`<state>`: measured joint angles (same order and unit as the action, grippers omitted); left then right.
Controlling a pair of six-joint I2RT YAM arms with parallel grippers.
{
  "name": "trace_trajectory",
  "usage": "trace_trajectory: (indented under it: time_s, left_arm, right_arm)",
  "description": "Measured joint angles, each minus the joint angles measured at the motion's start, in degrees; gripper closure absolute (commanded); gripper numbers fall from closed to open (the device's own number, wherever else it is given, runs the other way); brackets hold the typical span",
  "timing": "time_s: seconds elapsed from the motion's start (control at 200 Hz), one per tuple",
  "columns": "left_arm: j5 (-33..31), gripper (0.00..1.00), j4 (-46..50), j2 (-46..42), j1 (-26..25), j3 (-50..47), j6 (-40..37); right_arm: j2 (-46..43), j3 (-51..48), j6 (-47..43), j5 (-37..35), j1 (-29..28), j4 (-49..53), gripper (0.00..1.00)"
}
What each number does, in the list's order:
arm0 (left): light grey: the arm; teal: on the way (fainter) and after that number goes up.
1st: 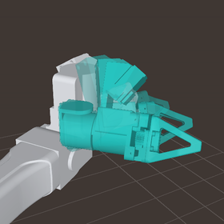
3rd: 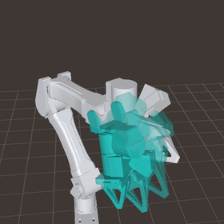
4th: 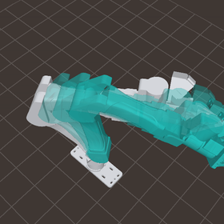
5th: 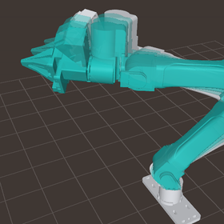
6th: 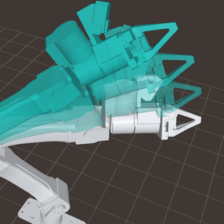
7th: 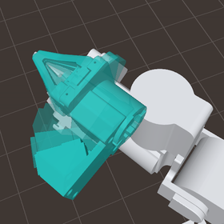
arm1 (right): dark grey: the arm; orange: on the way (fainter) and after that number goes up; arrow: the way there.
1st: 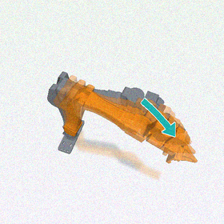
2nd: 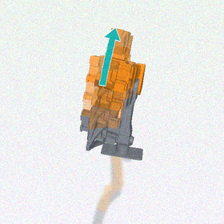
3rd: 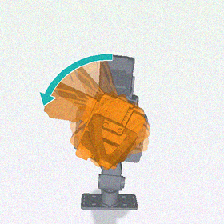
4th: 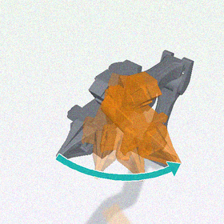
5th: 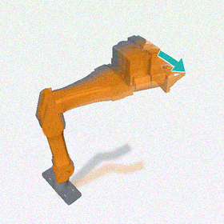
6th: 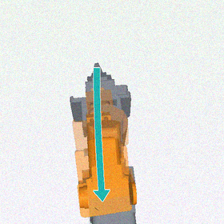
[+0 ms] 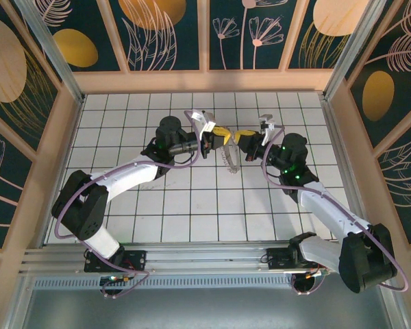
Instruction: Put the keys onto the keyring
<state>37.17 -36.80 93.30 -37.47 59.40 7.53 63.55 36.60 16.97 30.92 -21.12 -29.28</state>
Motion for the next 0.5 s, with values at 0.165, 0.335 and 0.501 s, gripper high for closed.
trace_trajectory:
  time_s: [0.165, 0.335, 0.501]
  left_arm:
    - [-0.2, 1.0, -2.1, 0.0, 0.0, -1.1, 0.0]
    - [-0.2, 1.0, -3.8, 0.0, 0.0, -2.4, 0.0]
    - [-0.2, 1.0, -5.9, 0.0, 0.0, -3.7, 0.0]
  right_arm:
    - [0.7, 0.0, 0.1, 3.0, 0.7, 0.0, 1.0]
    - [2.1, 0.0, 0.1, 6.6, 1.4, 0.0, 1.0]
    - [2.7, 0.0, 0.6, 9.1, 2.2, -0.1, 1.0]
